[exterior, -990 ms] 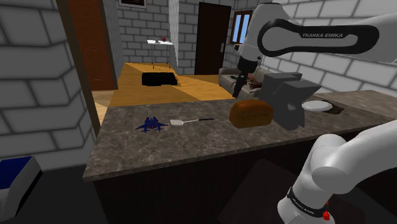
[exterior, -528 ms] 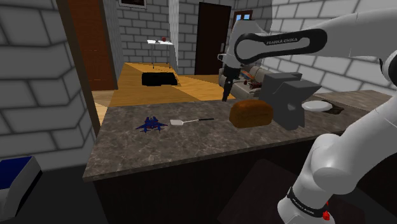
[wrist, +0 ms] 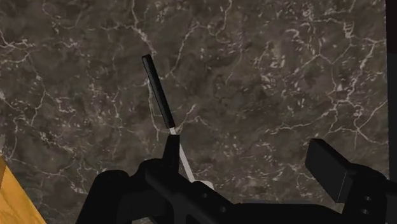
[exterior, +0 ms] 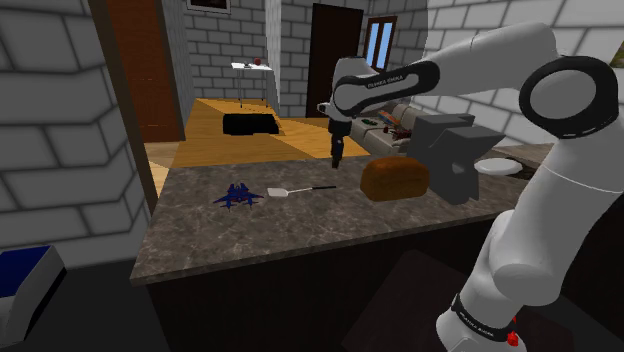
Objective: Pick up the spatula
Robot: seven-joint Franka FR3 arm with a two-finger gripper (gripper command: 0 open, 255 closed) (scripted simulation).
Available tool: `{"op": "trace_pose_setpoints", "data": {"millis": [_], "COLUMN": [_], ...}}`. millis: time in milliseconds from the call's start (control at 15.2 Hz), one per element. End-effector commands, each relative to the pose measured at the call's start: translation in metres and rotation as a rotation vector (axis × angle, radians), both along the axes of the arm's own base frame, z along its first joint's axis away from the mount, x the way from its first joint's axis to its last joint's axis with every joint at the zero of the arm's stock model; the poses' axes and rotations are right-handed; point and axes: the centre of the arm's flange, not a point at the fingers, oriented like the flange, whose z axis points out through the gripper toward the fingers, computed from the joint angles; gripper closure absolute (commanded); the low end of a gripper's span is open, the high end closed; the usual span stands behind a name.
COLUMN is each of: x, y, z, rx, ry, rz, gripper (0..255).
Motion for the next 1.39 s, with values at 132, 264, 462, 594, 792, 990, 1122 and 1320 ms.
{"op": "trace_pose_setpoints", "data": {"millis": [132, 264, 462, 594, 792, 990, 1122, 1320], "x": [0.043, 0.065, 0.096, 0.116, 0.134, 0.134, 0.134, 0.134], "y": [0.001, 0.002, 0.005, 0.009, 0.013, 0.013, 0.013, 0.013], "z": [-0.037, -0.055, -0.083, -0.103, -0.126, -0.142, -0.152, -0.161], "rx": [-0.005, -0.008, -0.012, -0.014, -0.017, -0.017, -0.017, -0.017], "ry": [0.036, 0.053, 0.079, 0.097, 0.113, 0.113, 0.113, 0.113], "rz": [0.102, 0.151, 0.225, 0.274, 0.320, 0.320, 0.320, 0.320], "gripper": [0, 0, 0, 0, 0, 0, 0, 0]}}
